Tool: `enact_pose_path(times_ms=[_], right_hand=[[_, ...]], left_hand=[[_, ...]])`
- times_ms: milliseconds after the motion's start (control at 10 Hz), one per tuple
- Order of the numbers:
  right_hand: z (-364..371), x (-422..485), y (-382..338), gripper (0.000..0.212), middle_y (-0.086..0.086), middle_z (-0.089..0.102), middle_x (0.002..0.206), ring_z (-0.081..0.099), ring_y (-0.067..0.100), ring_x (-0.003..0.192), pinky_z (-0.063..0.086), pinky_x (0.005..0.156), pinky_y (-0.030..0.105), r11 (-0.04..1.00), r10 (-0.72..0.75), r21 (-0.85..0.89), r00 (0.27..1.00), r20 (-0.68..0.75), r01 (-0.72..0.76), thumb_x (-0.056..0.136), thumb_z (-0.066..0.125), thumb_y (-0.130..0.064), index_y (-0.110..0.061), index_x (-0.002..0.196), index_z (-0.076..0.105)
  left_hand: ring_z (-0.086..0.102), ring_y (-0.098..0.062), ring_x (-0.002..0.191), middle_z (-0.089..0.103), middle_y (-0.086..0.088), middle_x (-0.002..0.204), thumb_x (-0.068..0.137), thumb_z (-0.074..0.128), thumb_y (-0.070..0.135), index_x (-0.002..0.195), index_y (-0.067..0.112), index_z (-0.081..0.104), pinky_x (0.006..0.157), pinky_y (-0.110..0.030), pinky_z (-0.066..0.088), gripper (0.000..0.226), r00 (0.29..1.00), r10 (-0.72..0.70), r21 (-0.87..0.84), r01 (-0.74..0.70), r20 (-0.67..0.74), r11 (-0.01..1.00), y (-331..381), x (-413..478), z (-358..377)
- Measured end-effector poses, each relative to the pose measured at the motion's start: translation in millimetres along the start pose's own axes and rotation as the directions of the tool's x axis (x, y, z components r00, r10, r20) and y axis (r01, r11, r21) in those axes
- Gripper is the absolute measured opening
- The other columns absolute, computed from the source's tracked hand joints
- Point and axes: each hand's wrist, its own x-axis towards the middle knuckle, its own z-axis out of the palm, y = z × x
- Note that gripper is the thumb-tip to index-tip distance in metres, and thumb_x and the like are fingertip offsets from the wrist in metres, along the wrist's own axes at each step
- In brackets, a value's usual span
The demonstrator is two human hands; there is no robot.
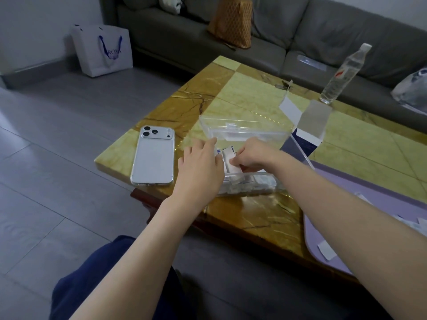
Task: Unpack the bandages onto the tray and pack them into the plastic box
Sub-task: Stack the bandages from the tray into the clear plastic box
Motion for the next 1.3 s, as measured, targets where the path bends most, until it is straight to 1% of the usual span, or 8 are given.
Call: enact_pose_path(times_ms=[100,200,300,500,600,900,1200,1300], right_hand=[[0,1,-1,0.019,0.01,0.063,0.074,0.061,0.02,0.064,0.054,0.068,0.028,1.0,0.002,0.009,1.0,0.007,-0.002,0.089,0.061,-0.023,-0.004,0.088,0.062],[-2,2,-1,0.027,0.013,0.07,0.091,0.069,0.022,0.083,0.056,0.082,0.034,0.997,0.018,0.07,1.0,0.004,-0.018,0.091,0.059,-0.022,0.0,0.105,0.062],[0,0,-1,0.028,0.014,0.069,0.095,0.068,0.024,0.088,0.056,0.085,0.037,0.996,0.005,0.085,1.0,0.012,-0.006,0.091,0.059,-0.022,0.001,0.107,0.061],[-2,-4,0,0.022,0.013,0.07,0.093,0.069,0.023,0.083,0.057,0.08,0.034,1.0,-0.014,0.004,1.0,0.002,0.014,0.091,0.058,-0.019,-0.001,0.101,0.065],[-5,-7,1,0.019,0.015,0.072,0.089,0.071,0.026,0.081,0.057,0.081,0.039,0.999,-0.025,-0.024,1.0,0.015,0.026,0.088,0.062,-0.013,0.002,0.098,0.067],[-4,-10,2,0.04,0.013,0.065,0.11,0.062,0.026,0.098,0.051,0.09,0.036,0.983,-0.08,-0.17,0.995,-0.052,0.07,0.079,0.072,-0.019,-0.003,0.114,0.06],[0,-6,7,0.034,0.012,0.065,0.11,0.062,0.024,0.097,0.052,0.085,0.032,0.98,-0.103,-0.178,0.992,-0.074,0.089,0.082,0.069,-0.018,-0.003,0.111,0.061],[0,-5,8,0.026,0.014,0.068,0.101,0.066,0.025,0.092,0.053,0.087,0.036,0.985,-0.116,-0.137,0.991,-0.065,0.106,0.086,0.064,-0.017,-0.001,0.107,0.064]], left_hand=[[0.028,-0.024,0.13,0.034,-0.005,0.144,0.1,0.033,0.022,0.146,0.017,0.025,0.106,-0.038,0.024,0.047,1.0,0.0,0.018,0.0,0.003,1.0,1,-1,1],[0.028,-0.025,0.13,0.033,-0.006,0.143,0.1,0.032,0.023,0.146,0.017,0.024,0.105,-0.037,0.024,0.048,1.0,0.0,0.033,0.0,0.002,0.999,1,-1,1],[0.028,-0.024,0.13,0.033,-0.006,0.143,0.1,0.032,0.023,0.146,0.017,0.024,0.105,-0.037,0.024,0.047,1.0,-0.001,0.033,0.001,0.004,0.999,1,-1,0],[0.028,-0.023,0.13,0.034,-0.005,0.143,0.1,0.033,0.022,0.147,0.018,0.024,0.105,-0.037,0.024,0.048,1.0,-0.001,0.037,0.001,-0.006,0.999,2,-1,1],[0.028,-0.023,0.13,0.034,-0.006,0.143,0.1,0.033,0.023,0.147,0.018,0.024,0.105,-0.037,0.023,0.048,1.0,-0.003,0.033,0.004,-0.009,0.999,2,-1,1],[0.029,-0.022,0.129,0.035,-0.005,0.14,0.1,0.032,0.024,0.147,0.019,0.024,0.104,-0.036,0.024,0.048,1.0,0.002,0.03,-0.001,-0.014,1.0,1,-2,1],[0.029,-0.022,0.13,0.035,-0.005,0.142,0.101,0.033,0.025,0.148,0.019,0.023,0.106,-0.037,0.024,0.048,1.0,0.001,0.029,-0.001,-0.013,1.0,1,-2,2],[0.029,-0.022,0.131,0.034,-0.005,0.142,0.101,0.033,0.024,0.148,0.019,0.022,0.106,-0.037,0.025,0.049,1.0,0.002,0.032,-0.001,-0.015,0.999,1,-1,3]])
